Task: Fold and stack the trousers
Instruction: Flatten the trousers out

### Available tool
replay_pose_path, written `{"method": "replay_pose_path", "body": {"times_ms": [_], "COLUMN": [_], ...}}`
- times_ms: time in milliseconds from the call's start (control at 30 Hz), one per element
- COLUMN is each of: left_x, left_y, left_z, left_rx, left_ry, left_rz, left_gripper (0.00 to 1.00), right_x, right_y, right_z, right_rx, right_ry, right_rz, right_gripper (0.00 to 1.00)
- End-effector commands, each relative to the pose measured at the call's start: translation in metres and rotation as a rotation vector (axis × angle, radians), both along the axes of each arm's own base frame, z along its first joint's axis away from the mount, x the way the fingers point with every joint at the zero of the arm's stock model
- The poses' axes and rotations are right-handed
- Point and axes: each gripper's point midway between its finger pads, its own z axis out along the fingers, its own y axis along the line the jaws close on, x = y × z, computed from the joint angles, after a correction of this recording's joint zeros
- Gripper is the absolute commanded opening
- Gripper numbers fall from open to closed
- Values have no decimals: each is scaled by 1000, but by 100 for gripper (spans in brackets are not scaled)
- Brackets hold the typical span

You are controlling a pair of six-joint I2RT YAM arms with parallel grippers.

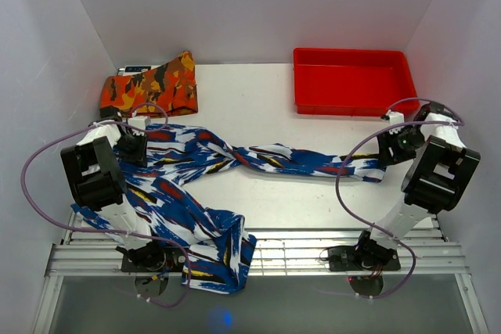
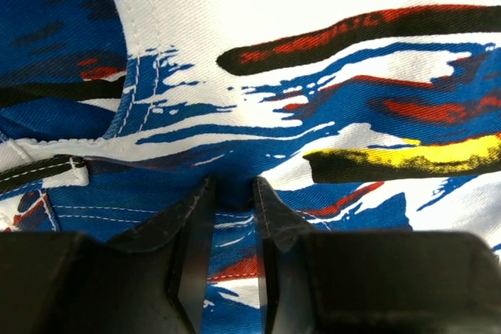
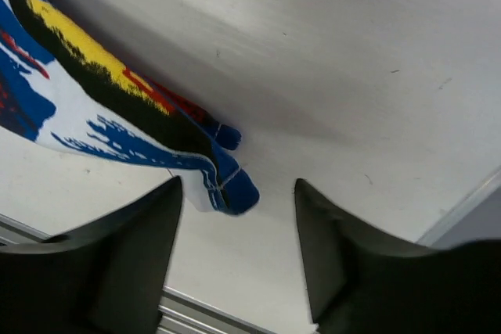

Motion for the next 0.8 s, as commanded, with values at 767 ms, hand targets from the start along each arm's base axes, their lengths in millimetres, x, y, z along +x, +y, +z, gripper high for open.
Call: {"method": "replay_pose_path", "body": {"times_ms": [767], "left_x": [0], "left_y": [0], "left_z": [6], "left_rx": [-34], "left_ry": [27], "left_rz": [14], "left_gripper": [38], "right_x": [-36], "right_y": [51], "right_z": [-24], "right_rx": [-180], "right_ry": [-347], "right_rz": [721], "right_gripper": [72]}}
